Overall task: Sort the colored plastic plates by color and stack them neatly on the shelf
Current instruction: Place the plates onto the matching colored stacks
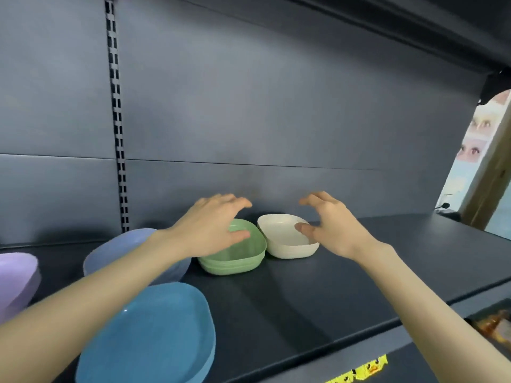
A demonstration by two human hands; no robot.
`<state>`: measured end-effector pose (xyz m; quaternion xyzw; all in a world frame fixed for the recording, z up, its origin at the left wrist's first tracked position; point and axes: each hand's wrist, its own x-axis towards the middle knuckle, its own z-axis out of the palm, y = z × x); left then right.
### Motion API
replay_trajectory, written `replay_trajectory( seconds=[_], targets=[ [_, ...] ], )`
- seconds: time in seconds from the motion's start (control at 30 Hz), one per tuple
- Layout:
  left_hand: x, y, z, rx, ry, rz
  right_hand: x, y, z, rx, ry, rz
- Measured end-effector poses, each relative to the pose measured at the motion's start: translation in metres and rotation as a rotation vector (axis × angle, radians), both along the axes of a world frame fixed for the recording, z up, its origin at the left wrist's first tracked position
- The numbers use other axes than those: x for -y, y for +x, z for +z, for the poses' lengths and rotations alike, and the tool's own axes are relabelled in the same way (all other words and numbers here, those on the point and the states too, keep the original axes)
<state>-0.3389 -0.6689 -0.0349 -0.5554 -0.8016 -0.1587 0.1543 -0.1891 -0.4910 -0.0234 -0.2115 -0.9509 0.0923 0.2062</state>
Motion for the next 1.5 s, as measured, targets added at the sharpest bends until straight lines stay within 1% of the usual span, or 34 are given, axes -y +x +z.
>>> replay_trajectory(
  seconds=[0.27, 0.37, 0.47, 0.6, 0.67, 0.8, 0.97, 1.1, 1.23, 1.33, 1.43, 1.5],
  targets=[
    [-0.077, 0.000, -0.031, 0.130, -0.108, 0.018, -0.082, -0.014, -0.035, 0.053, -0.103, 0.088],
    [-0.094, 0.001, -0.042, 0.117, -0.183, 0.029, -0.102, -0.017, -0.051, 0.062, -0.134, 0.104],
    [-0.112, 0.002, -0.045, 0.103, -0.219, 0.046, -0.122, -0.017, -0.064, 0.071, -0.159, 0.142],
    [-0.131, 0.009, -0.052, 0.093, -0.308, 0.099, -0.145, -0.016, -0.074, 0.101, -0.199, 0.247],
    [-0.138, 0.011, -0.054, 0.105, -0.312, 0.133, -0.156, -0.019, -0.076, 0.109, -0.207, 0.318],
    [-0.145, 0.021, -0.060, 0.140, -0.262, 0.195, -0.174, -0.025, -0.080, 0.139, -0.199, 0.433],
    [-0.146, 0.036, -0.067, 0.241, -0.156, 0.293, -0.187, -0.023, -0.085, 0.099, -0.237, 0.519],
    [-0.150, 0.051, -0.073, 0.223, -0.098, 0.334, -0.194, -0.013, -0.086, 0.067, -0.254, 0.545],
    [-0.153, 0.064, -0.079, 0.247, -0.028, 0.320, -0.200, 0.000, -0.087, 0.063, -0.285, 0.575],
    [-0.155, 0.074, -0.087, 0.304, 0.127, 0.311, -0.202, 0.004, -0.091, 0.030, -0.362, 0.562],
    [-0.159, 0.088, -0.100, 0.456, 0.356, 0.378, -0.201, 0.007, -0.096, 0.014, -0.498, 0.551],
    [-0.161, 0.092, -0.110, 0.578, 0.469, 0.385, -0.198, 0.007, -0.098, 0.020, -0.580, 0.559]
  ],
)
